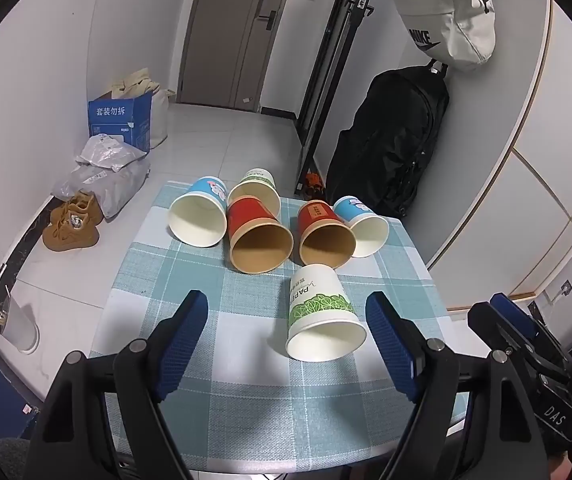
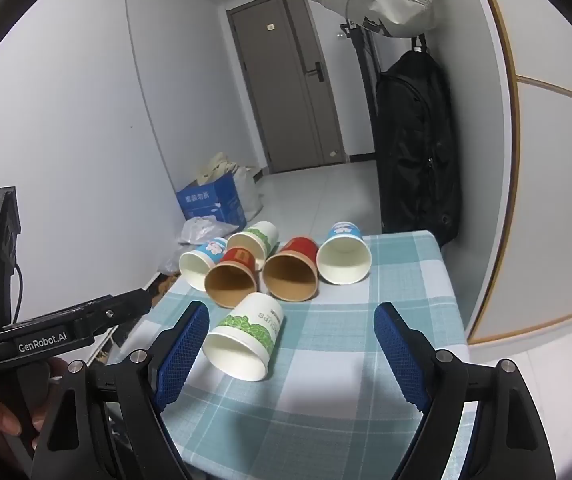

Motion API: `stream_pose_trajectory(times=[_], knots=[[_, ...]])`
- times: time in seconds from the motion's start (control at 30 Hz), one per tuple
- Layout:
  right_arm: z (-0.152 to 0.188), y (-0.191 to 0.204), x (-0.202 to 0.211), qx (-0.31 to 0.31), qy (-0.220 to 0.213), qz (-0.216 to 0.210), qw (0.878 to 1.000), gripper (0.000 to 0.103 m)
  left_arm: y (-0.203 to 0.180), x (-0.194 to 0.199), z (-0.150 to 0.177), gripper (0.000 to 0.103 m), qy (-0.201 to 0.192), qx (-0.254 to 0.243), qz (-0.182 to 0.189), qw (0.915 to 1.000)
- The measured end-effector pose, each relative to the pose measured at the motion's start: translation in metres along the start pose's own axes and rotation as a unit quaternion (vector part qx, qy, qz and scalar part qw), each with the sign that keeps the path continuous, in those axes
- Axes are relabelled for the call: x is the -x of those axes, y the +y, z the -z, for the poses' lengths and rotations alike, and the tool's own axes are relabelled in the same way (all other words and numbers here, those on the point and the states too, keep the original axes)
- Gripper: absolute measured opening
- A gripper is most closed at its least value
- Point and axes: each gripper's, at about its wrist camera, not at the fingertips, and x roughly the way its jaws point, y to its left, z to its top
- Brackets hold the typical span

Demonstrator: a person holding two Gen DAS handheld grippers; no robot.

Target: Flip cup upright

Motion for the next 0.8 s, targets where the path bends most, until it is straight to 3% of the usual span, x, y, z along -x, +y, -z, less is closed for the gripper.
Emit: stream_pose_trajectory(times=[0.8], knots=[[-0.001, -0.002, 0.002, -0.004, 0.002, 0.003, 1.000, 0.085, -0.004, -0.001, 0.001, 0.078, -0.002, -0.001, 0.004, 1.0000]])
